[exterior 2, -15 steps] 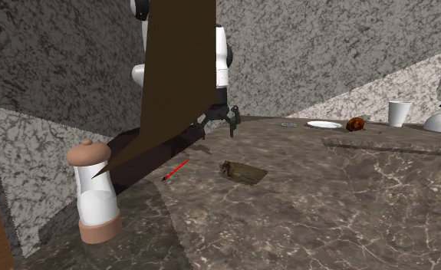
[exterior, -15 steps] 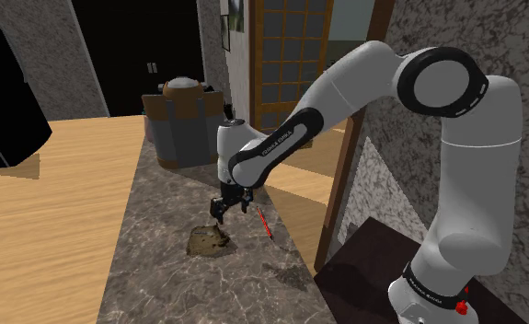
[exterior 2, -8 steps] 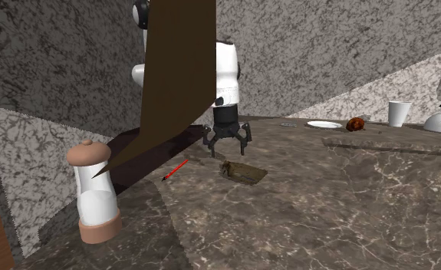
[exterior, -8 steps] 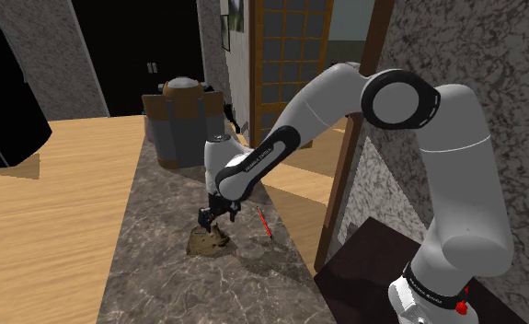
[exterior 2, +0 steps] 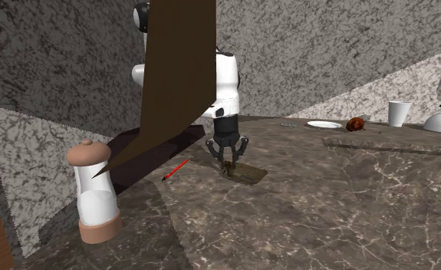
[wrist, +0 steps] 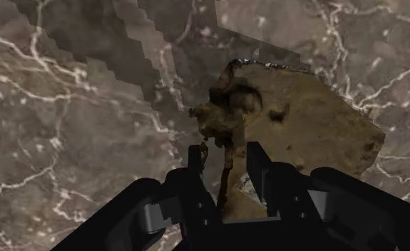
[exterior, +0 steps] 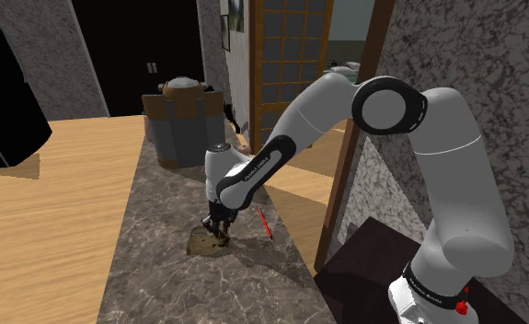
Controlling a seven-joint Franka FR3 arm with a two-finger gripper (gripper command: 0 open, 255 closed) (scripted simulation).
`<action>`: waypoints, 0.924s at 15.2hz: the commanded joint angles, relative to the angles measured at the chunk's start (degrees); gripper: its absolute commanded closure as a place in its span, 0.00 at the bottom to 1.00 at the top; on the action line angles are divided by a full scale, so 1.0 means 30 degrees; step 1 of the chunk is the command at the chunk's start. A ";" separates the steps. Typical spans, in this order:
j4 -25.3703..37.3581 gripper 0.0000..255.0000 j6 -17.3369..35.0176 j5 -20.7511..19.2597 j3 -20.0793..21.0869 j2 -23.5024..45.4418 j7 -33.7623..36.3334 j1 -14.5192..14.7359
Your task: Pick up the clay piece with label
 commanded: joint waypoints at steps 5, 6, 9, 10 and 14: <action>-0.0001 1.00 0.0024 -0.0006 -0.0006 0.0018 -0.0004 -0.0002; -0.0001 1.00 0.0023 -0.0006 -0.0006 0.0016 -0.0004 -0.0003; -0.0005 1.00 -0.0162 0.0053 0.0049 -0.0174 -0.0027 -0.0035; -0.0029 1.00 -0.0333 0.0112 0.0102 -0.0371 -0.0057 -0.0075; -0.0069 1.00 -0.1045 0.0355 0.0305 -0.1132 -0.0179 -0.0230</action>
